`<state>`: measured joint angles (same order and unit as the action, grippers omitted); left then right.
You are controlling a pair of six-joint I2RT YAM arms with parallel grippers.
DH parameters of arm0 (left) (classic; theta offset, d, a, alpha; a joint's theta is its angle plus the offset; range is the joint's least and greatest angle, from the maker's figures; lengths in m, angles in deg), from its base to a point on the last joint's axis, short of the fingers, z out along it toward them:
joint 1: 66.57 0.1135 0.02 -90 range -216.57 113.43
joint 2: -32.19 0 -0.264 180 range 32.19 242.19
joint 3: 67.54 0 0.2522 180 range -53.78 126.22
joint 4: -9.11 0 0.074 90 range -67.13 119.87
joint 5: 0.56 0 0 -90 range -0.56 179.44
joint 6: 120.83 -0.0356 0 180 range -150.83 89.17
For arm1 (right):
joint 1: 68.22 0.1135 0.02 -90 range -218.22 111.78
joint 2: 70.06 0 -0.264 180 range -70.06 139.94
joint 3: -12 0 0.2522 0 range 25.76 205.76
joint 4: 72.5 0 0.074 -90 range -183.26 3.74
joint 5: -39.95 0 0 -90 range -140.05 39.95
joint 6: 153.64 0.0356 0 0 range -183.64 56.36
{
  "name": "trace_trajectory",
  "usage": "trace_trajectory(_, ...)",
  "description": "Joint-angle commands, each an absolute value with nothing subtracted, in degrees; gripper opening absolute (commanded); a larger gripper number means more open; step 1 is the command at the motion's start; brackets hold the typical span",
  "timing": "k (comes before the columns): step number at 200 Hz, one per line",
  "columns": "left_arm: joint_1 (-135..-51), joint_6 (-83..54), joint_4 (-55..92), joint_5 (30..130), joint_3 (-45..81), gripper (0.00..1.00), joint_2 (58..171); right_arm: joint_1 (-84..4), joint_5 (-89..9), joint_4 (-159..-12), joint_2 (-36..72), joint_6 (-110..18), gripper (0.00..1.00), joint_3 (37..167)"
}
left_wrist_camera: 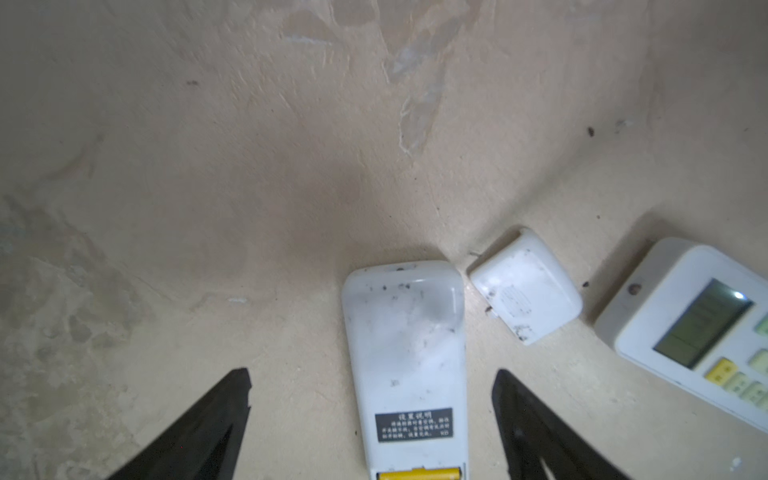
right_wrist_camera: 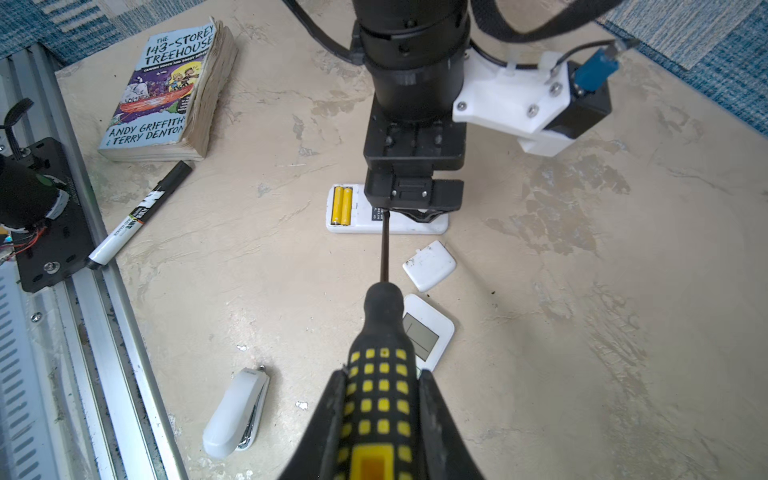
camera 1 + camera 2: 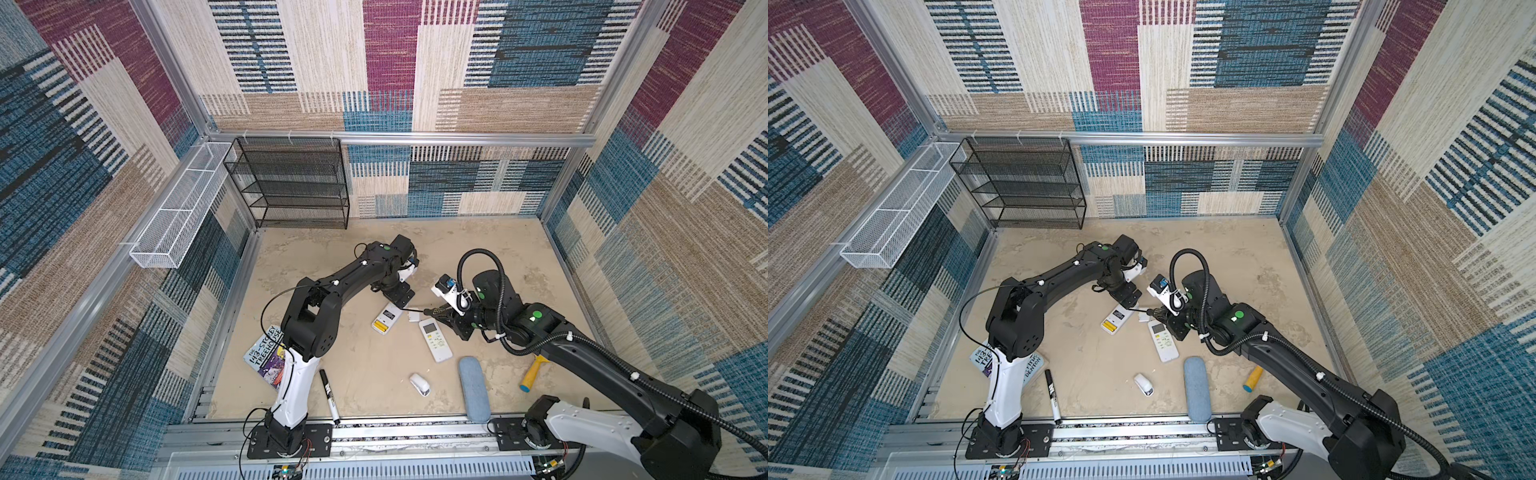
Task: Unload the batteries from the remote control
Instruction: 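Release the screwdriver with the left gripper and move it toward the opened remote, then grasp the opened remote's end with the left gripper while the right gripper aims the screwdriver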
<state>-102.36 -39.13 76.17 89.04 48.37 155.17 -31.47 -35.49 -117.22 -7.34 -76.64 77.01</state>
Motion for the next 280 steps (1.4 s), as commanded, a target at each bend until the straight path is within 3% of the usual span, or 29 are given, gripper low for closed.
trace_trajectory(1, -102.7, -37.0, 79.4, 88.3, 48.9, 0.92, 156.1, -31.4, -34.3, -114.6, -7.7, -77.0, 0.00, 77.0)
trace_trajectory(186, -103.9, -33.0, 81.3, 89.9, 51.1, 0.79, 161.3, -31.1, -32.7, -114.7, -5.9, -77.9, 0.00, 77.1)
trace_trajectory(280, -102.2, -30.9, 81.3, 88.9, 49.3, 0.53, 161.0, -27.8, -33.3, -117.7, -4.9, -81.2, 0.00, 79.3)
